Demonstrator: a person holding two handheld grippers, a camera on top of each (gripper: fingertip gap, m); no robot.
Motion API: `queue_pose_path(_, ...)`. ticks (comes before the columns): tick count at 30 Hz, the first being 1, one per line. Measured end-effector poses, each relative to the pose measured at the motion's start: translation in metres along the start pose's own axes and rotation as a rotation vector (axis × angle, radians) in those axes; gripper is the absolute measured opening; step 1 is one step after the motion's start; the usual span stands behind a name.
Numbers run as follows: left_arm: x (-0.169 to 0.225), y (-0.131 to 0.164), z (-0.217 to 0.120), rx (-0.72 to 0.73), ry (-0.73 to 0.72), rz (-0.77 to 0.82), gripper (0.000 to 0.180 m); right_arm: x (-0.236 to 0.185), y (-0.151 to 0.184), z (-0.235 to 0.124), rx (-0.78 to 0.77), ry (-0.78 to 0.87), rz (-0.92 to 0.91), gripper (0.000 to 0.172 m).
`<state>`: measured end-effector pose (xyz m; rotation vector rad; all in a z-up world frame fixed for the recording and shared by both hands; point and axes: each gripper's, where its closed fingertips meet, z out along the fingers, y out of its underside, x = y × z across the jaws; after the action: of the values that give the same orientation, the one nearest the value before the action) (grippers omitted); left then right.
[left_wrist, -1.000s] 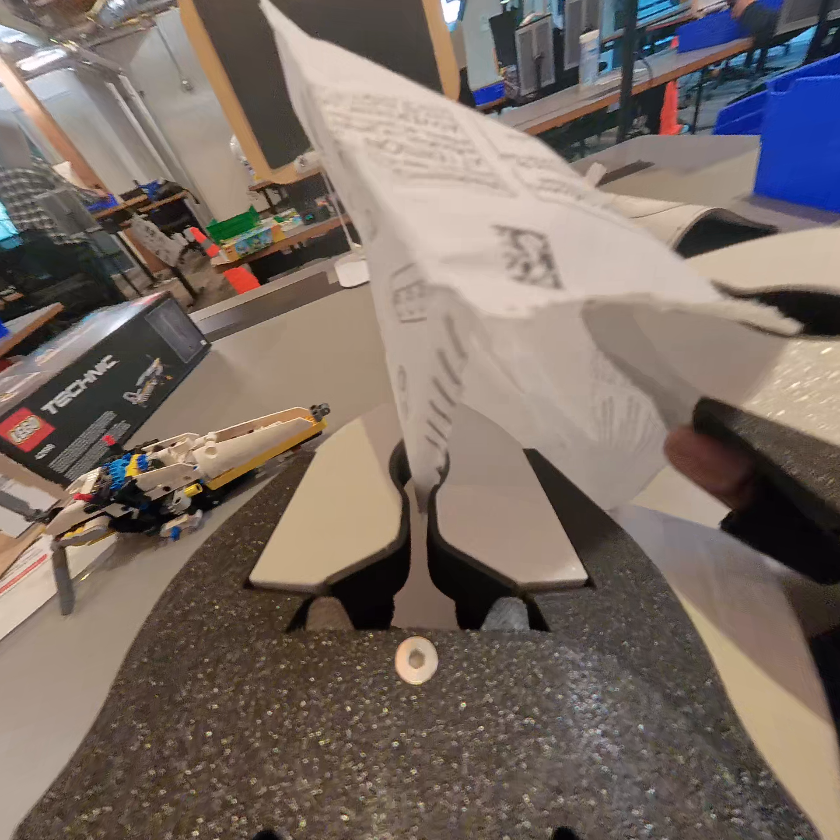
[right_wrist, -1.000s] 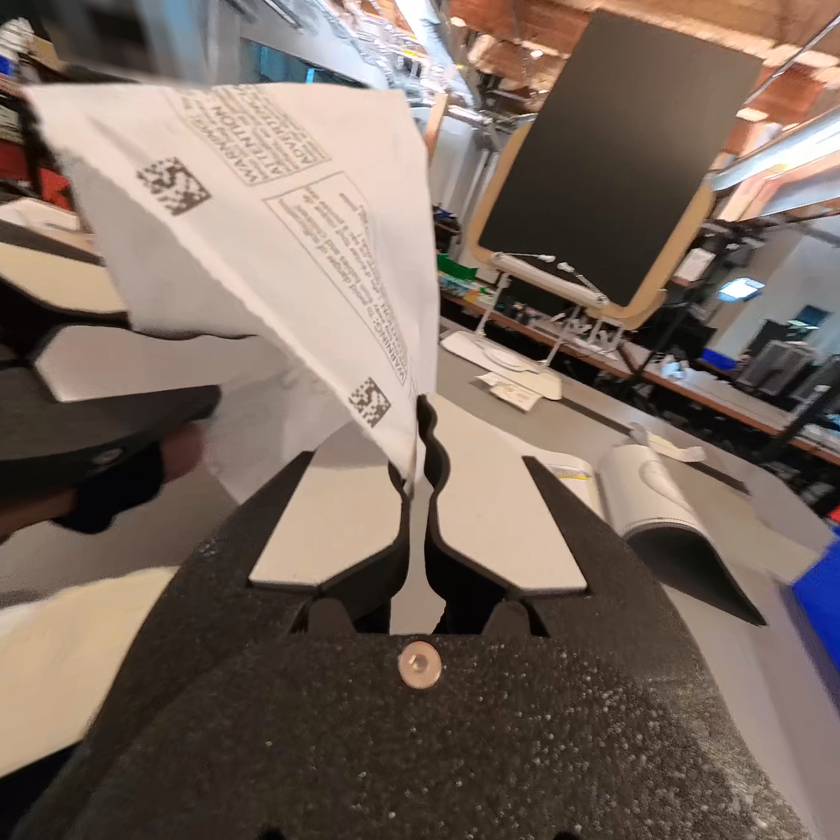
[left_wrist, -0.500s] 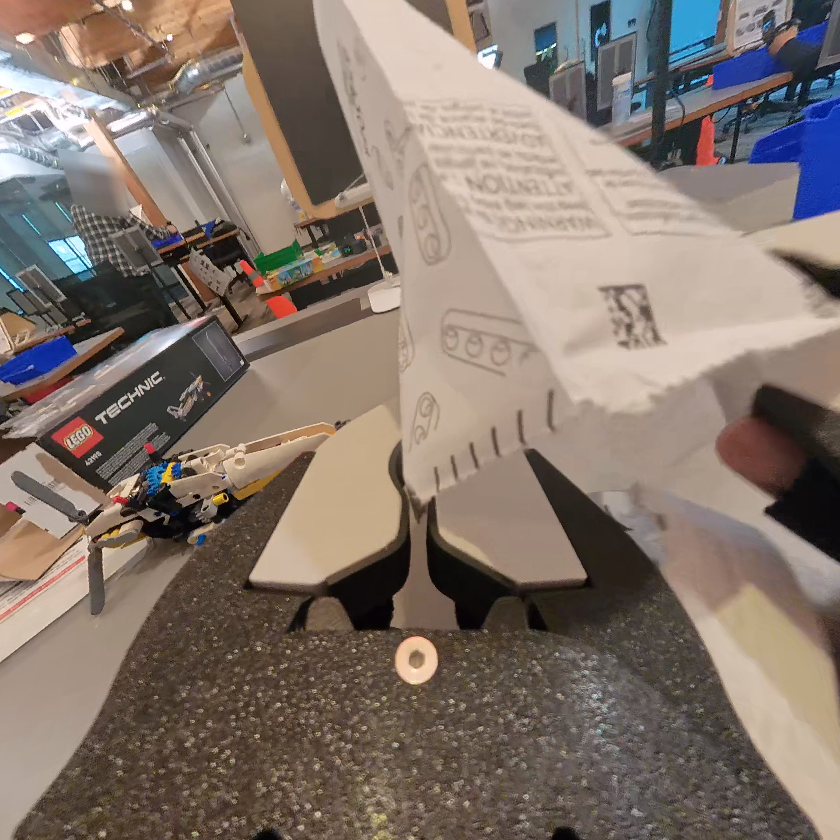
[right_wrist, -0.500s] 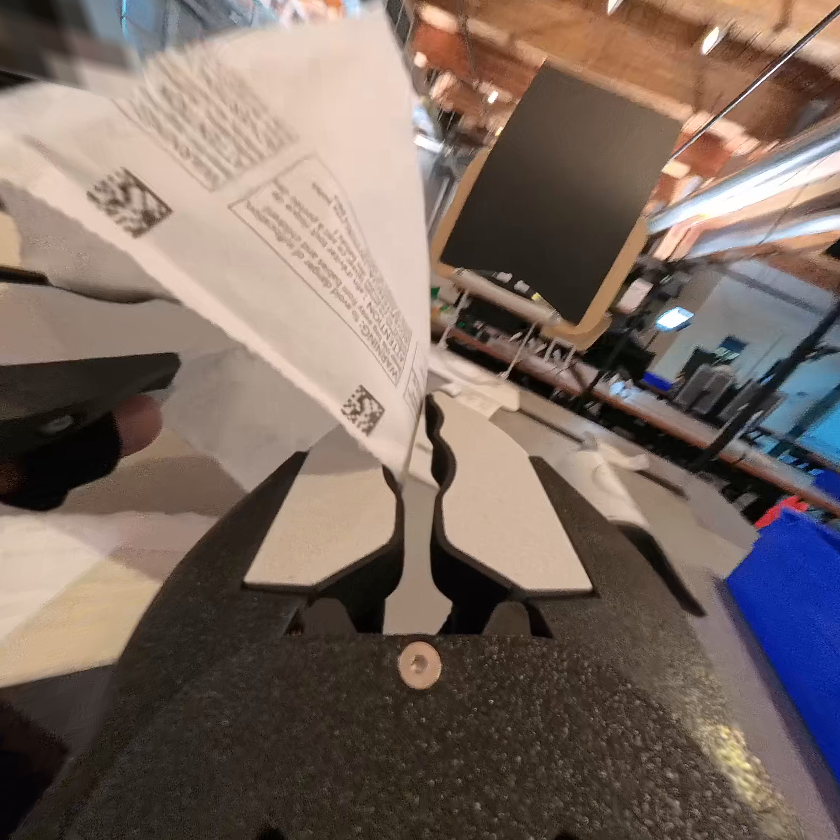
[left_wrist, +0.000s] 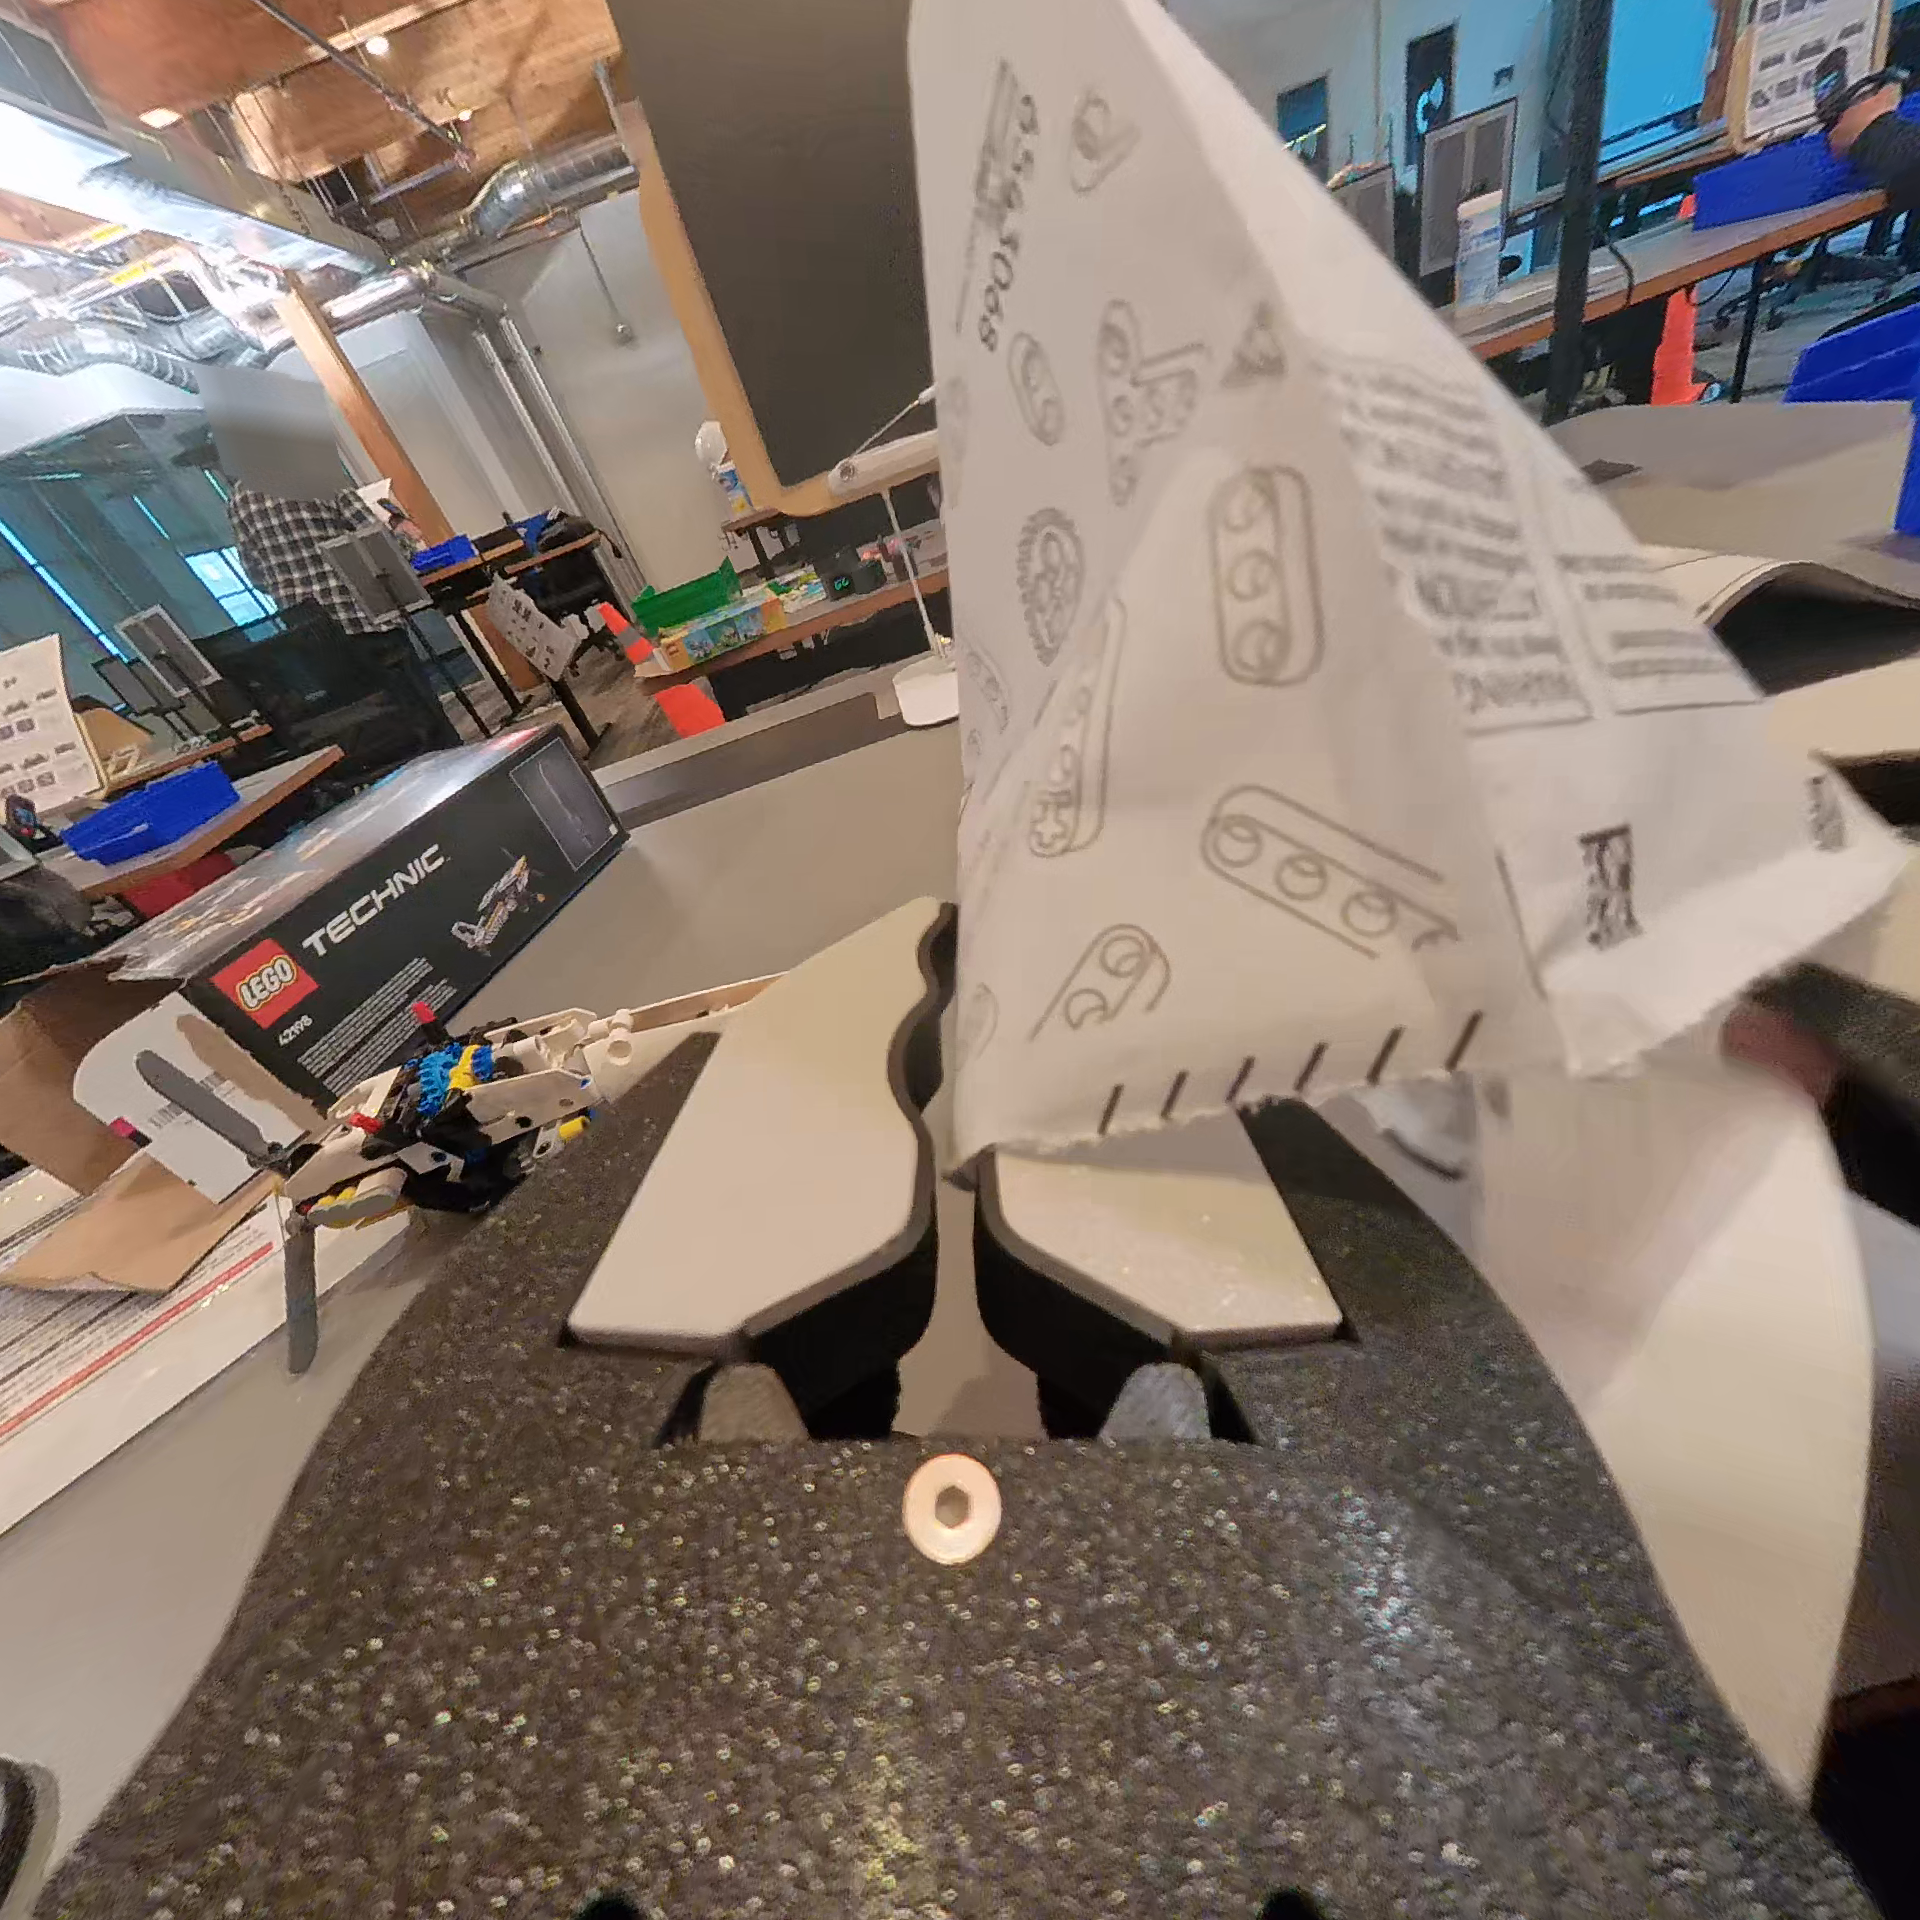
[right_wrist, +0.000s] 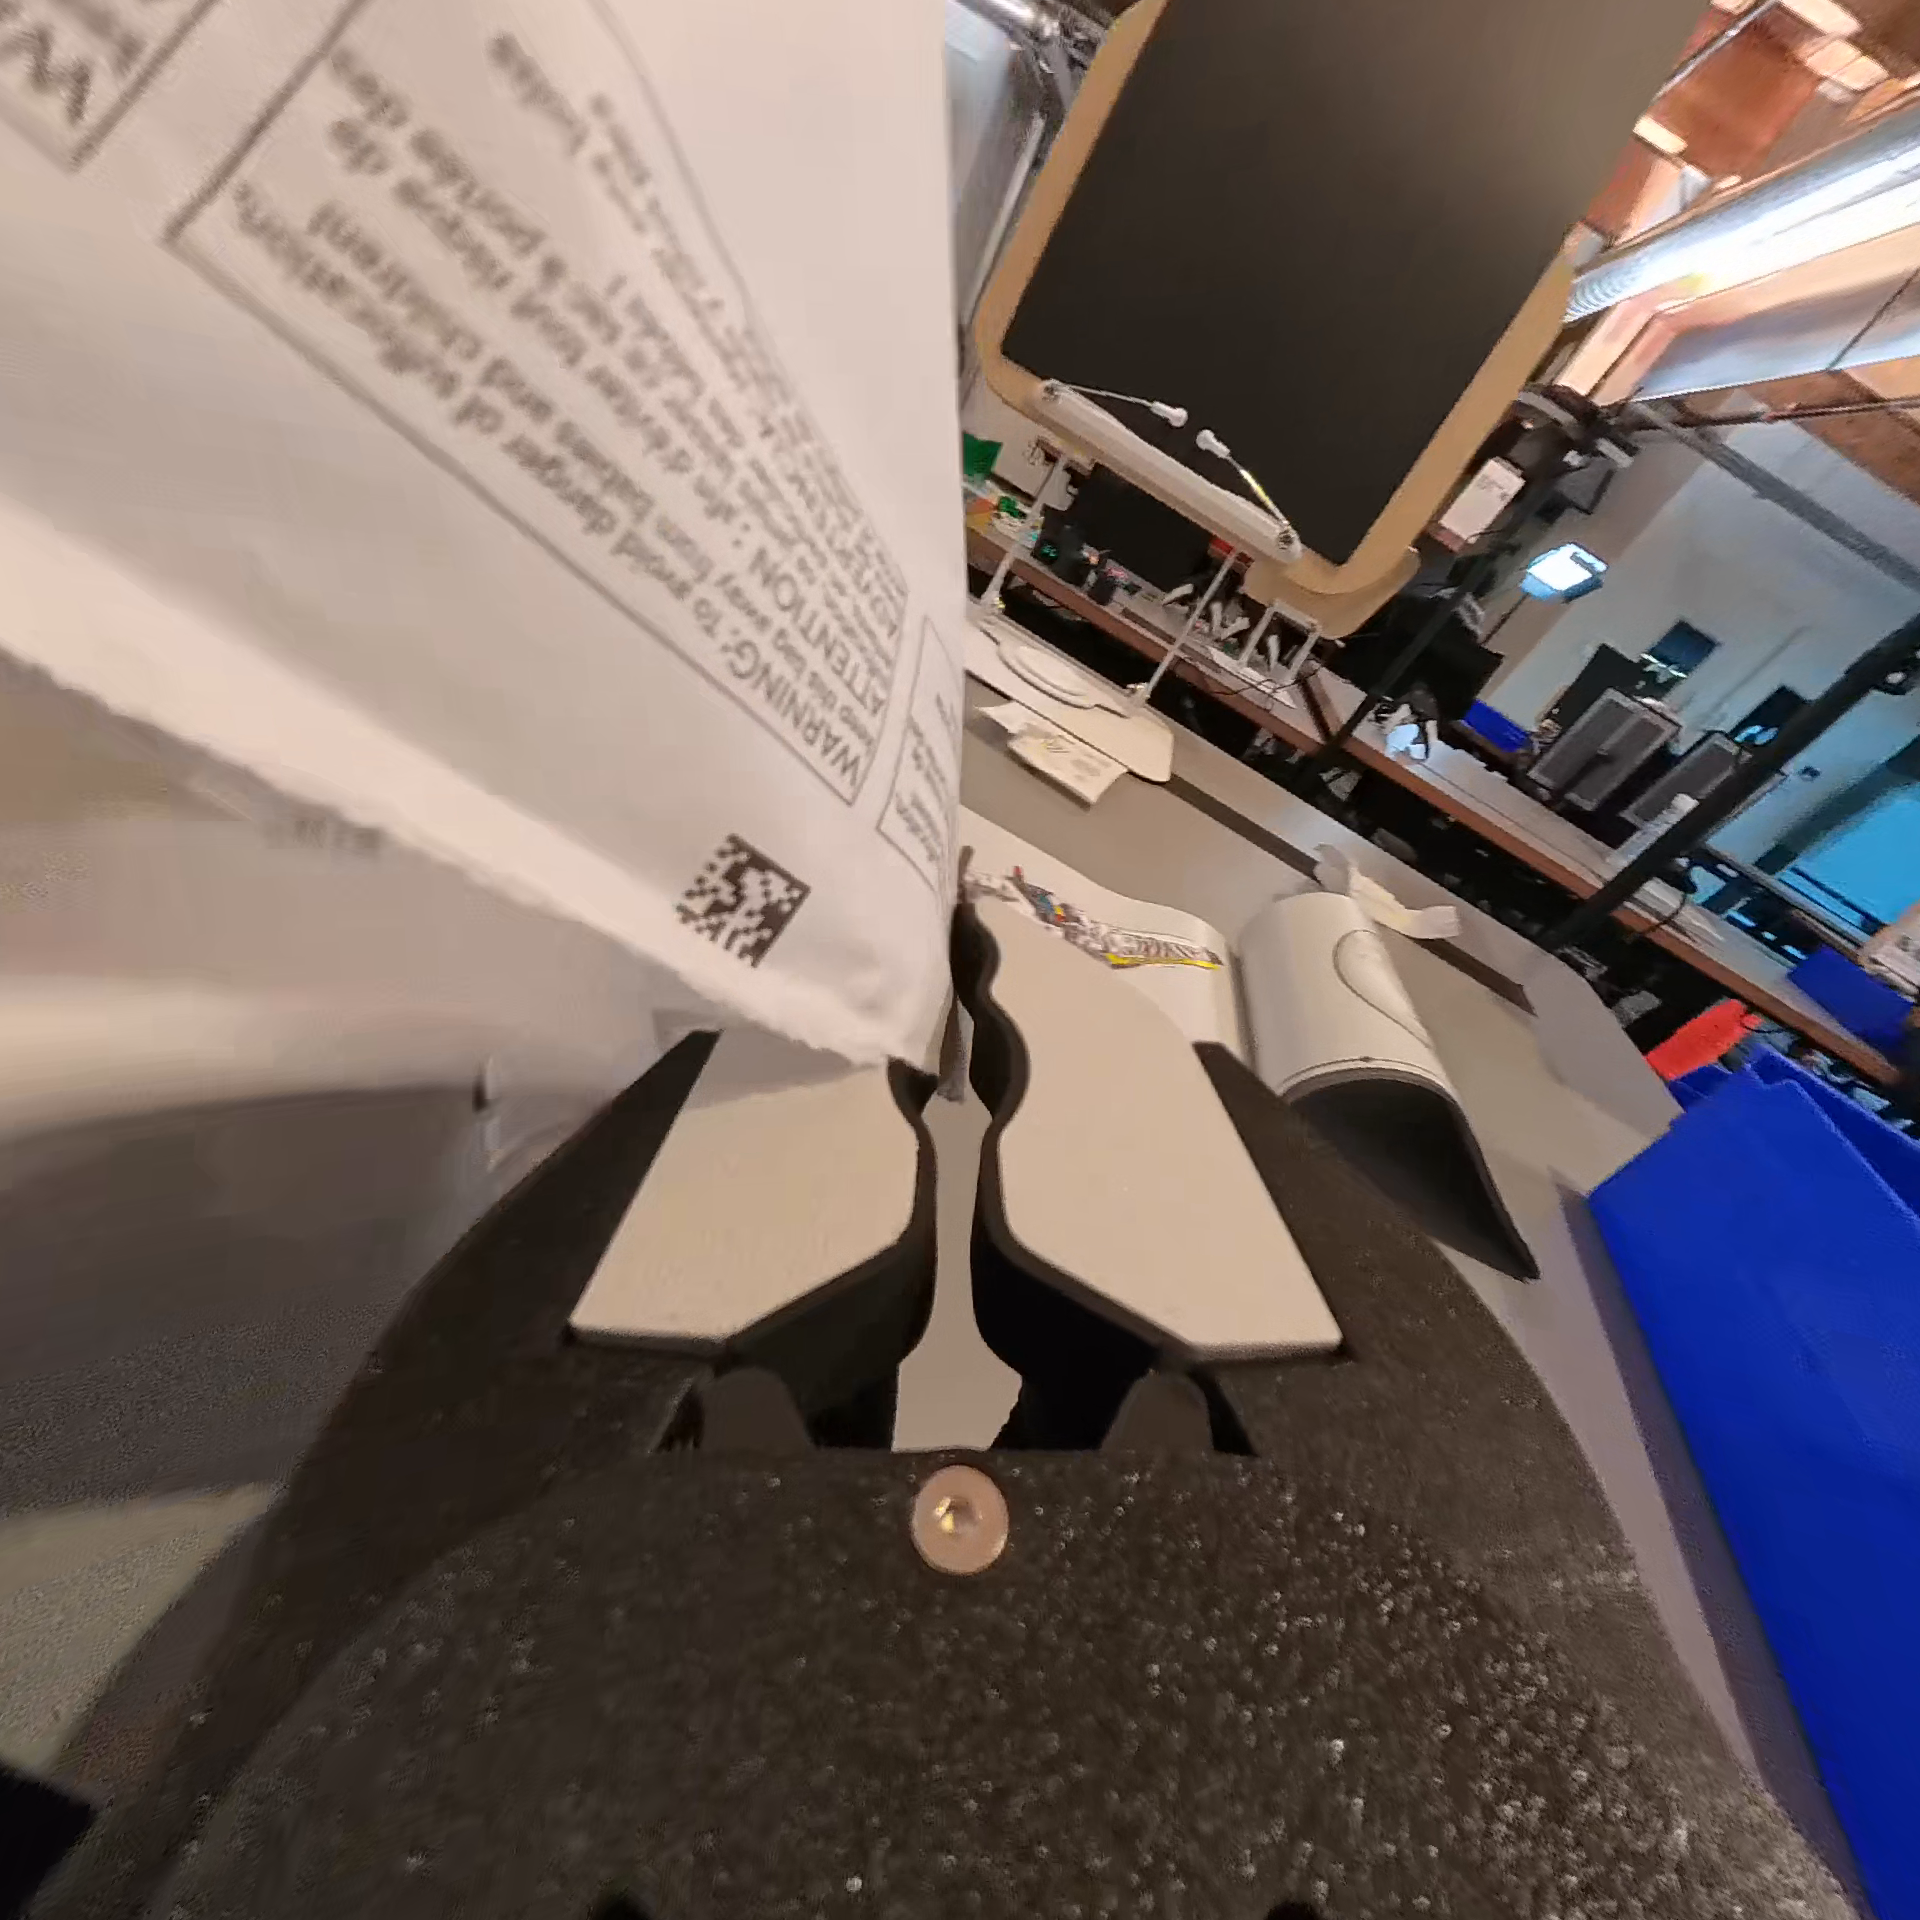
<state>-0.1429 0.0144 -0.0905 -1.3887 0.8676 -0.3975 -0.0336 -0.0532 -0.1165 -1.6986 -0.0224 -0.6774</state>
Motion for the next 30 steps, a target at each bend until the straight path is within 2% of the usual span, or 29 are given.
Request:
queue_pose_path(5,-0.005,0.005,0.002,-0.012,-0.017,0.011,0.001,0.016,-0.002,-0.001,0.029,0.052,0.005,0.0)
queue_pose_path(11,0.002,-0.003,-0.002,0.014,-0.052,0.1,0.0,0.01,-0.012,-0.005,0.115,0.05,-0.025,0.004)
queue_pose_path(14,0.012,-0.009,-0.004,0.021,-0.063,0.176,0.001,0.006,-0.035,-0.019,0.223,0.115,-0.127,0.022)
queue_pose_path(18,0.024,-0.012,-0.005,0.021,-0.048,0.243,0.002,-0.007,-0.066,-0.043,0.353,0.214,-0.326,0.028)
queue_pose_path(20,0.031,-0.013,-0.006,0.021,-0.03,0.265,0.002,-0.011,-0.075,-0.048,0.384,0.246,-0.385,0.026)
queue_pose_path(21,0.033,-0.013,-0.007,0.023,-0.023,0.274,0.002,-0.009,-0.078,-0.05,0.39,0.258,-0.394,0.016)
queue_pose_path(22,0.035,-0.012,-0.007,0.021,-0.018,0.279,0.002,-0.006,-0.08,-0.05,0.394,0.266,-0.395,0.0)
queue_pose_path(26,0.031,-0.013,-0.007,0.044,-0.027,0.222,0.001,0.012,-0.074,-0.046,0.345,0.276,-0.324,0.0)
queue_pose_path(30,0.028,-0.028,-0.009,0.094,-0.078,0.225,0.025,0.014,-0.068,-0.044,0.342,0.241,-0.234,0.0)
